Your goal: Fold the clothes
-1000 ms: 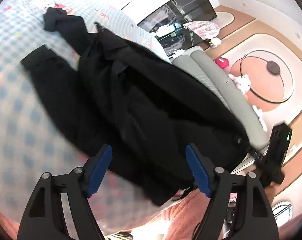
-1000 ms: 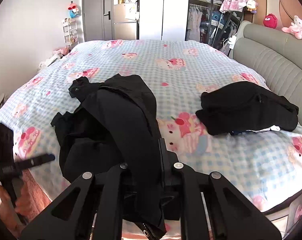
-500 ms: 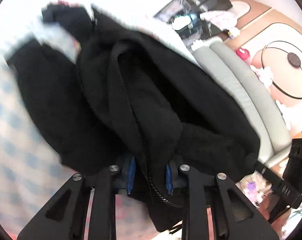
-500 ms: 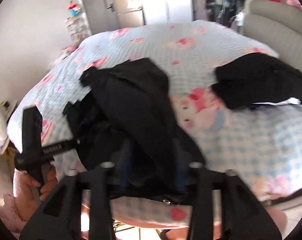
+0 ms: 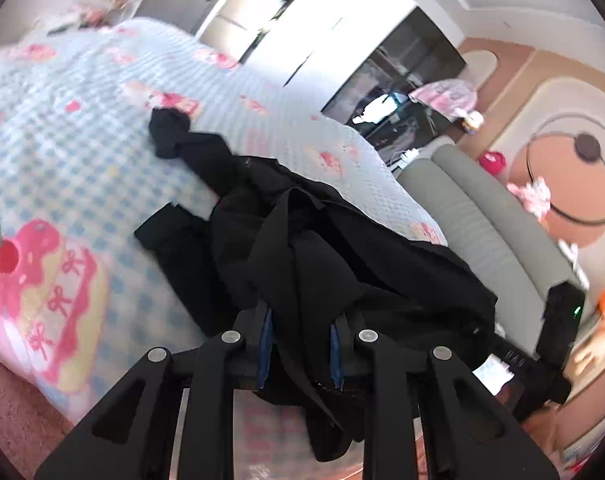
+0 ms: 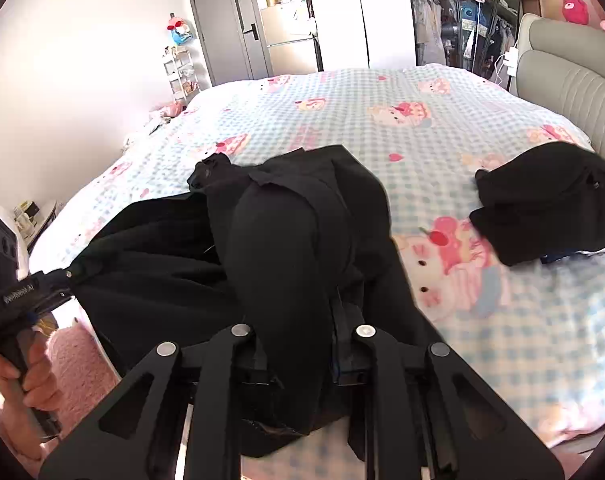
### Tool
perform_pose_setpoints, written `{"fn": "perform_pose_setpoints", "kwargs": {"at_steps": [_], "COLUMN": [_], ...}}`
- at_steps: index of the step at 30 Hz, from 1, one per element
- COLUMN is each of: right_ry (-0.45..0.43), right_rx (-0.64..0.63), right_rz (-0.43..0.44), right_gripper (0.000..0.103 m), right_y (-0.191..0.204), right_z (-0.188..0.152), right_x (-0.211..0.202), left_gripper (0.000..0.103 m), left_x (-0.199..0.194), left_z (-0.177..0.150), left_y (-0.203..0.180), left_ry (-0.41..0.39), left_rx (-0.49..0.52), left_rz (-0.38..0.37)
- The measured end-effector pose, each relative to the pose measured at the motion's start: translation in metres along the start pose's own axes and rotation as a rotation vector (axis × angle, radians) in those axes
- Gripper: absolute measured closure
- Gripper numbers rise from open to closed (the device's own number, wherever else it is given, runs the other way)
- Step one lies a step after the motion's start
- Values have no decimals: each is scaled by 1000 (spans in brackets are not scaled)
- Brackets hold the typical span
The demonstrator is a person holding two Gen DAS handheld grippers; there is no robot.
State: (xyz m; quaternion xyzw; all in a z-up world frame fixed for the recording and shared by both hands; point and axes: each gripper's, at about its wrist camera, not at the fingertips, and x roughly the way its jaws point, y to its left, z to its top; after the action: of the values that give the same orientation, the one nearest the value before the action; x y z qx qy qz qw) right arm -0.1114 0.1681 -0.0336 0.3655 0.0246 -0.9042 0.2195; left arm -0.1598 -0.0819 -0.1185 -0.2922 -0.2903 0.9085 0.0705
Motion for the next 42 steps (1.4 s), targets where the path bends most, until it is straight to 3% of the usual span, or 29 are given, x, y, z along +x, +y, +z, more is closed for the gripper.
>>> {"fn": "perform_pose_setpoints", "kwargs": {"at_steps": [3, 4, 6, 7, 11, 12, 14, 15, 16, 17, 18, 19, 20, 22, 23, 25, 29, 32, 36, 38, 39, 40, 41, 42], "right_ry": [-14, -12, -8, -5, 15, 21, 28, 32, 44, 78, 111, 138, 166, 240, 277, 330, 240, 114, 81, 91, 103, 117, 145, 173], "right_rx": [-98, -68, -6, 28, -27, -40, 0, 20, 35, 44, 53, 63, 75, 132, 166, 226, 207, 193, 179, 162, 164, 166, 161, 157], "right_rz": [-110, -119, -140, -178, -361, -385, -289, -240, -184, -169, -153, -135, -116, -57, -24, 7, -44, -188, -233, -239, -204, -169, -129, -90], "right_gripper": [86, 86, 86, 86, 86, 86, 72, 64, 45, 37, 38, 38, 37, 37, 42, 49, 53, 56, 56, 55, 53, 38, 31, 30], "right_y": [9, 2, -13, -24, -37, -38, -38, -38, -39, -38, -38, -39, -41, -48, -53, -62, -62, -65, -66, -64, -65, -66, -67, -68], "right_z": [-5, -9, -15, -20, -29, -31, -29, -29, -30, -33, -35, -37, -40, -48, -53, -61, -58, -49, -50, -58, -61, -63, -62, -60], "right_x": [-19, -25, -38, -44, -50, -50, -45, -42, -33, -20, -8, 4, 15, 41, 52, 66, 46, 15, -7, -12, -11, -10, 1, 11], "left_gripper": [71, 68, 41, 39, 35, 22, 12, 12, 12, 12, 24, 45, 89, 91, 93, 94, 94, 94, 93, 93, 89, 86, 72, 42], "left_x": [0, 0, 0, 2, 8, 13, 38, 54, 75, 91, 105, 112, 119, 115, 101, 71, 13, -9, -3, 1, 0, -3, -5, -6], "left_z": [-22, -28, -40, -44, -31, -23, -13, -9, -10, -14, -17, -21, -24, -26, -23, -19, -25, -48, -105, -116, -115, -106, -94, -82], "left_y": [-20, -18, -14, -13, -13, -13, -15, -13, -12, -12, -12, -12, -11, -5, 0, 6, 17, 17, 4, -5, -9, -10, -10, -10], "left_ry": [58, 83, 128, 136, 134, 117, 150, 203, 258, 297, 330, 339, 347, 317, 266, 177, 93, 139, 298, 315, 302, 262, 224, 187], "left_rx": [41, 27, 1, 3, -10, -13, -3, -8, -16, -11, -3, 17, 36, 19, -4, -19, -16, -31, 5, 28, 40, 31, 13, 1], "left_rz": [-23, -53, -107, -99, -82, -89, -117, -133, -131, -111, -80, -10, 59, 132, 150, 206, 312, 294, 253, 220, 212, 207, 181, 153]}}
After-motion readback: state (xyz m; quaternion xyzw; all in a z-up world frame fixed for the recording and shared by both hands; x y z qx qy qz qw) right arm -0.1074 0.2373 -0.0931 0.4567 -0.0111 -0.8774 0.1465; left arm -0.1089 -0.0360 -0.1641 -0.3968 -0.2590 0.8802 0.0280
